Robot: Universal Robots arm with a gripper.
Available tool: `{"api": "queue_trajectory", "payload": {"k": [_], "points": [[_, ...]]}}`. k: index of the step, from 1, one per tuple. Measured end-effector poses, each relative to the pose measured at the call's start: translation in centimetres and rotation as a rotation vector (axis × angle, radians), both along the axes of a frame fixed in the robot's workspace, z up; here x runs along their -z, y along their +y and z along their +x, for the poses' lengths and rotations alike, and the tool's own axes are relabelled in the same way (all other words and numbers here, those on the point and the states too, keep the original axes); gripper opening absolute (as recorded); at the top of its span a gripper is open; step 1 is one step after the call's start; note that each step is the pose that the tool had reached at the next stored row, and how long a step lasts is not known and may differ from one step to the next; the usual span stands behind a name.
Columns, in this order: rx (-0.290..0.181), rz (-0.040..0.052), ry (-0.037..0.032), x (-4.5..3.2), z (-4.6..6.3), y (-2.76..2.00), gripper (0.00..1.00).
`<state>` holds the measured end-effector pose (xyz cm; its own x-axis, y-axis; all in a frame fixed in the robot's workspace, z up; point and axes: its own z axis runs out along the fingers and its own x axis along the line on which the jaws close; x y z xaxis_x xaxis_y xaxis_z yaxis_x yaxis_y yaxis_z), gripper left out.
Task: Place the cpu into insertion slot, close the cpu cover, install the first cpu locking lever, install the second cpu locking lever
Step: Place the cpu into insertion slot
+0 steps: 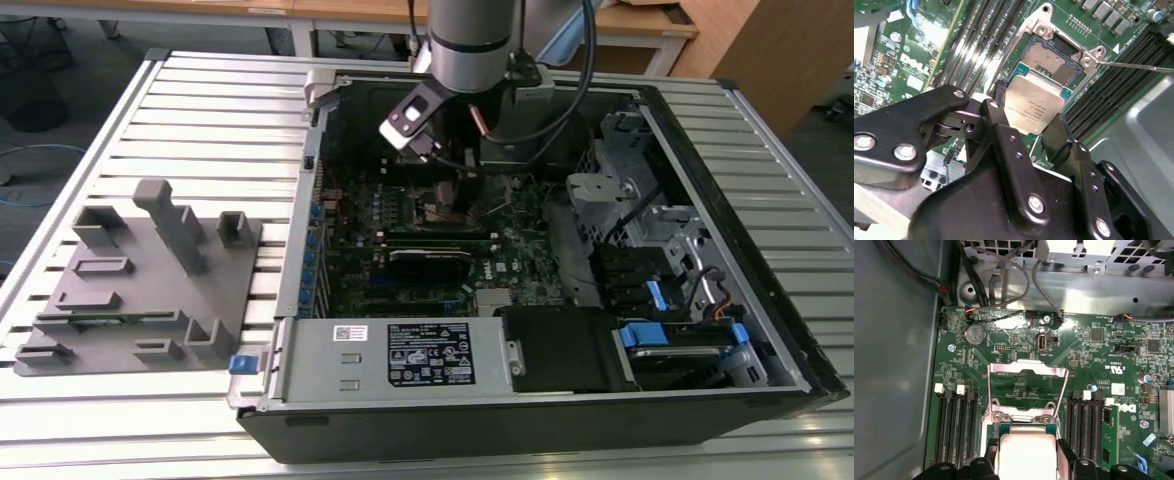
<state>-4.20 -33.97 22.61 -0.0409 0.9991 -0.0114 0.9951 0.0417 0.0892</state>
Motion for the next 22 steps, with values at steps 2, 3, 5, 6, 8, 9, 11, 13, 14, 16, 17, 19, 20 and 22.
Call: {"api": "queue_trajectory", "payload": {"k": [2,3,5,6,8,9,11,13,14,16,17,19,20,22], "points": [[0.000,0.0000,-0.0005,0.02,0.0,0.22,0.54],[0.001,0.0001,-0.0006,0.06,0.0,0.27,0.54],[0.006,0.0002,-0.0006,0.21,0.0,0.32,0.54],[0.009,0.0001,-0.0005,0.30,0.0,0.33,0.54],[0.014,0.0001,-0.0006,0.47,0.0,0.35,0.54],[0.015,0.0001,-0.0006,0.52,0.0,0.36,0.54],[0.016,0.0000,-0.0007,0.58,-0.1,0.37,0.54],[0.016,0.0000,-0.0017,0.64,-0.4,0.40,0.54],[0.016,0.0002,-0.0022,0.68,-0.5,0.43,0.54],[0.016,-0.0001,-0.0024,0.75,-0.7,0.48,0.54],[0.016,0.0001,-0.0026,0.81,-0.7,0.50,0.54],[0.016,0.0000,-0.0025,0.98,-0.8,0.53,0.54],[0.017,0.0000,-0.0025,1.08,-0.9,0.54,0.54],[0.018,0.0001,-0.0025,1.28,-1.0,0.56,0.54]]}}
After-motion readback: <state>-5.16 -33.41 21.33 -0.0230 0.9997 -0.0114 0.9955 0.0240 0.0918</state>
